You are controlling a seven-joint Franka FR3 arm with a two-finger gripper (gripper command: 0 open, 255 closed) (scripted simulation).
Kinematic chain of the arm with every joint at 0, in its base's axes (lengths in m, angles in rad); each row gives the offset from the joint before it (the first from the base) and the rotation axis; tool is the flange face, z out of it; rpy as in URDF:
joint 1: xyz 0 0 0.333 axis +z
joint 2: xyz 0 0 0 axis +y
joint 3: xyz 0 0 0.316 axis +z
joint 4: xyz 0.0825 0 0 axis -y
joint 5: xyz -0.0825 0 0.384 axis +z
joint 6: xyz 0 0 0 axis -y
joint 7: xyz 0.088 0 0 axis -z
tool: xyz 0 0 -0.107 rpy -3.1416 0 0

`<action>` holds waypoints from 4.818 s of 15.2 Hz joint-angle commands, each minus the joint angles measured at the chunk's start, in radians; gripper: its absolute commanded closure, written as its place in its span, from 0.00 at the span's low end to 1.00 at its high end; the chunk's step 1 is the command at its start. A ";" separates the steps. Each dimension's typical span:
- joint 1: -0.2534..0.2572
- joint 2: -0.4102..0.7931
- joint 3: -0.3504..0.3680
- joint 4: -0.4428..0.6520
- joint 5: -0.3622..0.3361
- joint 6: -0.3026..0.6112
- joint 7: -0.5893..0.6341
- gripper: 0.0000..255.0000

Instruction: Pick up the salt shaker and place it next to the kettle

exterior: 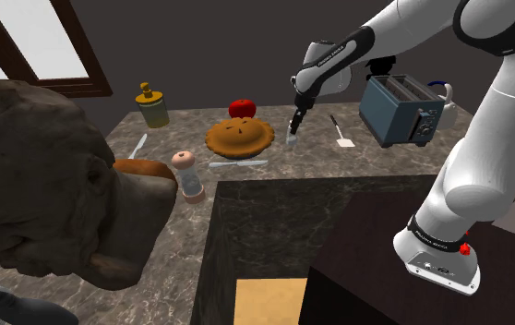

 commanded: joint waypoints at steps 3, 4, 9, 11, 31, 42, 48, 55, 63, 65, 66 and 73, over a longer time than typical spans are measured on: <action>0.001 0.033 0.005 -0.002 0.023 0.033 -0.015 0.00; 0.001 0.033 0.005 -0.001 0.024 0.033 -0.015 0.00; 0.001 0.033 0.005 -0.001 0.023 0.033 -0.015 0.00; 0.001 0.033 0.005 -0.001 0.023 0.033 -0.015 1.00; 0.002 -0.068 -0.002 0.058 -0.054 -0.119 0.049 1.00; 0.001 -0.134 0.001 0.140 -0.095 -0.263 0.087 1.00; 0.000 -0.159 0.004 0.196 -0.108 -0.342 0.101 1.00; 0.000 -0.177 0.006 0.272 -0.119 -0.435 0.114 1.00; 0.001 -0.185 0.009 0.371 -0.124 -0.541 0.124 1.00; 0.001 -0.185 0.009 0.398 -0.125 -0.568 0.126 1.00; 0.001 -0.184 0.009 0.412 -0.125 -0.581 0.127 1.00; -0.047 -0.353 -0.033 0.261 -0.170 -0.597 0.056 1.00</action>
